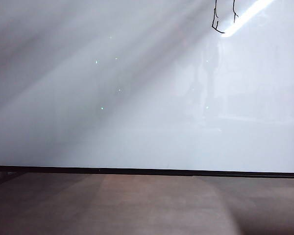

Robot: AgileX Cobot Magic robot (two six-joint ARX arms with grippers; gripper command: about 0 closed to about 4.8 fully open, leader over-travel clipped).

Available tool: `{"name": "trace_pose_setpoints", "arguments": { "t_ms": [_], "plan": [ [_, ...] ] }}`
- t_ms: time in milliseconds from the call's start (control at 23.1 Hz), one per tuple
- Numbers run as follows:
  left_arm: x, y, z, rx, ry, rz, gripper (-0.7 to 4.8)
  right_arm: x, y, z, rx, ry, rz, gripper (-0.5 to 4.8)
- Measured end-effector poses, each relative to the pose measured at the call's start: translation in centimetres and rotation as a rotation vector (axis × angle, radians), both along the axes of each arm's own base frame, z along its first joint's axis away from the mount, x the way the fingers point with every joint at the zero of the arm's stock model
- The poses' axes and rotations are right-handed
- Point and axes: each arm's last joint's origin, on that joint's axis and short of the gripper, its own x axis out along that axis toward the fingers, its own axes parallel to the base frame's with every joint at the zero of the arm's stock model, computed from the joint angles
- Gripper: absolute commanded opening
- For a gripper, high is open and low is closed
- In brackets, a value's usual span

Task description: Reach to the right to find the marker pen, pick it up, and write the number 0 on the whiteboard.

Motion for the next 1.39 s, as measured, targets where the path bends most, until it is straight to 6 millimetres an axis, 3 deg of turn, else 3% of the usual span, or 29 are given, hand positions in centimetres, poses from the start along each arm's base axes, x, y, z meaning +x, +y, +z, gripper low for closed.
{"name": "trace_pose_setpoints", "arguments": {
  "t_ms": [173,347,563,737,953,1127,1213,1387],
  "plan": [
    [-0.2,-0.3,0.5,-0.051,-0.029,-0.139,-0.05,-3.7,-1.2,2.0,0.020,-0.098,-0.066,-0.06],
    [-0.6,-1.1,0.9,-0.078,-0.058,-0.209,-0.05,-4.9,-3.6,2.2,0.039,-0.098,-0.164,-0.06],
    [-0.8,-2.6,0.4,-0.083,-0.028,-0.246,-0.05,-5.4,-7.5,0.5,0.144,-0.053,-0.249,-0.06],
    [-1.4,-4.4,-0.1,-0.081,-0.006,-0.279,-0.05,-5.5,-11.3,-2.3,0.188,-0.088,-0.395,-0.06],
    [-0.8,-4.9,-0.6,-0.072,0.007,-0.260,-0.05,0.3,-14.4,-9.7,0.282,0.049,-0.387,-0.06],
    [0.7,-6.3,-2.5,-0.014,0.046,-0.263,-0.05,4.7,-15.0,-13.2,0.286,0.134,-0.329,-0.06],
    [1.1,-6.8,-4.1,0.012,0.063,-0.271,-0.05,6.5,-16.1,-15.5,0.278,0.196,-0.352,-0.06],
    [2.4,-8.0,-9.5,0.060,0.127,-0.269,-0.05,10.2,-17.8,-20.0,0.246,0.209,-0.348,-0.06]
  ]
}}
